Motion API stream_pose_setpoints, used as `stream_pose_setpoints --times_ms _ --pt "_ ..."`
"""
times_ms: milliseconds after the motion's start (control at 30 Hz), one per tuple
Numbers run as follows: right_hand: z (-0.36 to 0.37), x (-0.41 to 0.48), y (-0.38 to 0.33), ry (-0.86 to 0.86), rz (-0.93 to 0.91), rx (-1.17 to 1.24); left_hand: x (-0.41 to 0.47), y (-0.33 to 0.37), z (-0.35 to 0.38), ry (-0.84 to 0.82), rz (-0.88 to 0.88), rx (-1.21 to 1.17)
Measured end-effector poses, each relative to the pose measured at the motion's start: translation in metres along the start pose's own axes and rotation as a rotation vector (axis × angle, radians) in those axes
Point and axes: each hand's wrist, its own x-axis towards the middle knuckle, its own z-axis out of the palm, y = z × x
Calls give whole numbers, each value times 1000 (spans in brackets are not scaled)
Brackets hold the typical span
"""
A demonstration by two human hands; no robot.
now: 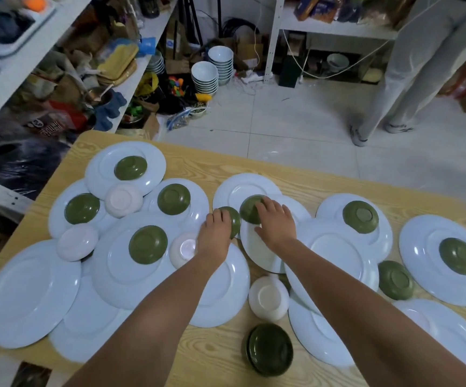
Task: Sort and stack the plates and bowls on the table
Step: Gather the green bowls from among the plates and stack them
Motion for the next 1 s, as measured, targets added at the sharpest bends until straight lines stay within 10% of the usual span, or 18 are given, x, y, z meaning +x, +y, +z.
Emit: stream_pose_setpoints --times_ms 400,633,1000 --pt "-11 -27 -26 175 -137 -568 -24 -9 -9 19 -132 -262" --pt "-27 -36 -17 134 362 227 -32 -11 -35 37 -434 -655" --pt "13 -140 38 84 677 1016 -94 19 -12 -187 -227 -858"
